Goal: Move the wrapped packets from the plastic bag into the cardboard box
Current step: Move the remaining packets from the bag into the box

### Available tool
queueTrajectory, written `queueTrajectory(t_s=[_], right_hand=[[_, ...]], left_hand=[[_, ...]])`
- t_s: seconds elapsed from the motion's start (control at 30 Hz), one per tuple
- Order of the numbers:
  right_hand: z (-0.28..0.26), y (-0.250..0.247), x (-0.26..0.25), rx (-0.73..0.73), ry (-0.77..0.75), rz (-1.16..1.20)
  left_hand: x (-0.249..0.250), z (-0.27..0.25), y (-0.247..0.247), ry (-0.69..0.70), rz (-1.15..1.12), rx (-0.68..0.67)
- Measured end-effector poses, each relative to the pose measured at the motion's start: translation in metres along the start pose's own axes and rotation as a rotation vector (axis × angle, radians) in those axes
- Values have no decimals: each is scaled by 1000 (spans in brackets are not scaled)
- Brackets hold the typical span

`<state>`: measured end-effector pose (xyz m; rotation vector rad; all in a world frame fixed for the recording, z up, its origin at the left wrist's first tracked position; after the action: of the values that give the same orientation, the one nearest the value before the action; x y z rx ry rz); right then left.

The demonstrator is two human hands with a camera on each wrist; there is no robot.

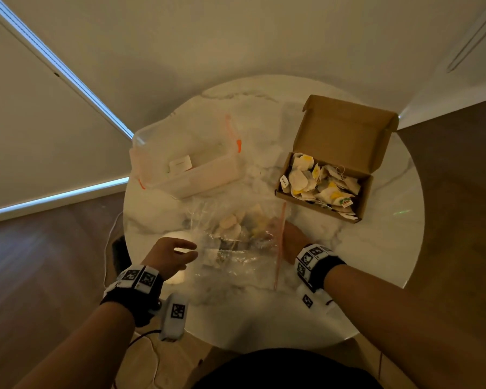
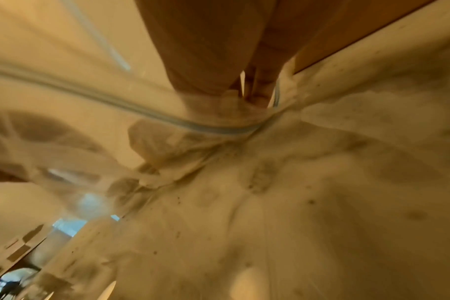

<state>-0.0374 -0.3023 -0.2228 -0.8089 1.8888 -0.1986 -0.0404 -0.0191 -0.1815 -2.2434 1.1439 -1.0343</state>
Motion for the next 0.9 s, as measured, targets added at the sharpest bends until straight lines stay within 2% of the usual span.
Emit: queueTrajectory(t_s=[0.03,0.13,0.33,0.47,0.57,0.63,0.73,0.9], right_hand=[[-9,-6,-1,-2,-6,38],[-29,-27,11,112,-86,106],[-64,-86,23,212,-39,139],[-73,-120,-16,227,-66,220],[-80,-133,-64,173,-126,275],[-84,-141,-93,149,-170,316],[-90,-151,-131,108,-187,358],[-94,-164,-187,94,-231,532]], left_hand=[[0,1,-1,-4,-3,4],[1,2,-3,-5,-11,20],[13,3,-10,34,73,-1],[37,-1,-32,109,241,84],[84,-15,-45,287,238,172],[118,-28,-42,414,163,116],[159,-42,-27,541,81,-66],[196,-49,-17,627,-51,-171]])
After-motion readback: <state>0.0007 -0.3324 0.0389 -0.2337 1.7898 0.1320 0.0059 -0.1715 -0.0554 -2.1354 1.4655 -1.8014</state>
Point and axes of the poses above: each hand's wrist, its own z-axis towards the middle knuckle, its own y-axis out of the palm, x = y × z, the point moved 7 cm from there along z, towards the middle knuckle, and after that the axes turned 11 degrees about z, right-handed, at the moved point
